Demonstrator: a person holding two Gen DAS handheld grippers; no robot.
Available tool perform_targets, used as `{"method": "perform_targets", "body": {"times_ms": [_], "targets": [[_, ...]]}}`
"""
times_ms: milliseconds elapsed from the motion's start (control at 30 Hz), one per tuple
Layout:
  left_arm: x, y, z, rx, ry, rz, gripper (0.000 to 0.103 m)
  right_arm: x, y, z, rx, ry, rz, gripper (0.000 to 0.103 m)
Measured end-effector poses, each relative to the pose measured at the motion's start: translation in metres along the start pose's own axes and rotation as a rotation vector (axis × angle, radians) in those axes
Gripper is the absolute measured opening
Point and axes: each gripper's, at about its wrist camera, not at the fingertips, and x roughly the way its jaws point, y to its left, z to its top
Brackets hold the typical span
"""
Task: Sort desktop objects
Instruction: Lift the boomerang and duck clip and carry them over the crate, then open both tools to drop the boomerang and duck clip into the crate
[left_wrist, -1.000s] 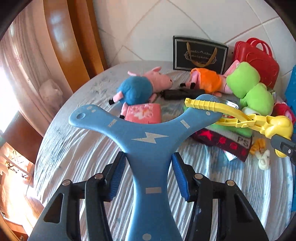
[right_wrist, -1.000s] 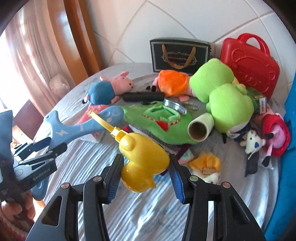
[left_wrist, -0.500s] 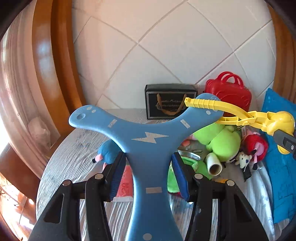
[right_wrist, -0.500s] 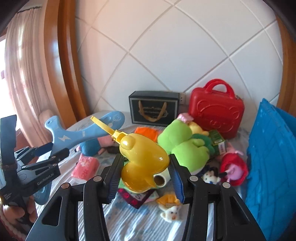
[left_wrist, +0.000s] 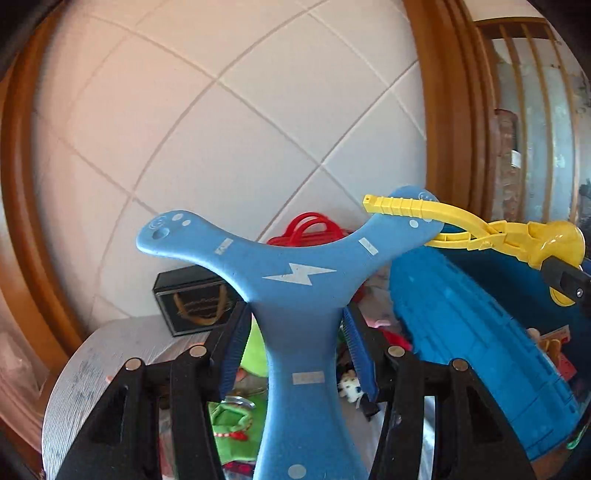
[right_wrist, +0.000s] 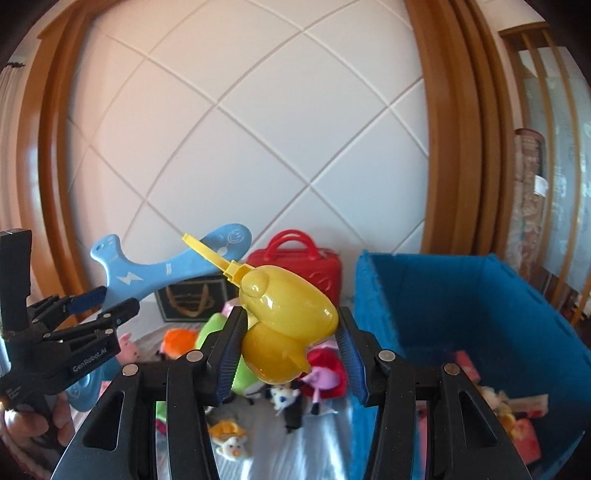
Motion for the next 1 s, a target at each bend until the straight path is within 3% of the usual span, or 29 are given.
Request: {"method": "perform_targets", "body": {"times_ms": [167,333,600,767,900,1000], "targets": [[0.005,-0.088,0.033,0.100,-0.057,-0.120,0.051,-0.041,-0.066,0.009,0.059,-0.039,-0.142,0.048],[0.019,-0.176,0.052,0.159,-0.050,-0.251,0.051,-0.055,-0.130,0.004,0.108,-0.024,-0.249,0.048],[0.054,-0.285,0.064,0.254,0.012,-0.324,0.047,-0.040,-0.222,-0.002,0.144,0.054,-0.384,0.048],[0.059,-0.317,0.063,0.319,0.061,-0.327,0.047,-0.018,-0.254,-0.009,0.141,0.114,-0.420,0.048],[0.066,-0.318,0.053,0.320,0.107,-0.316,0.078,-0.002,-0.268,-0.012,0.129,0.168,-0.436,0.050],[0.067,-0.311,0.047,0.313,0.128,-0.311,0.081,0.003,-0.273,-0.016,0.128,0.190,-0.438,0.065]]}}
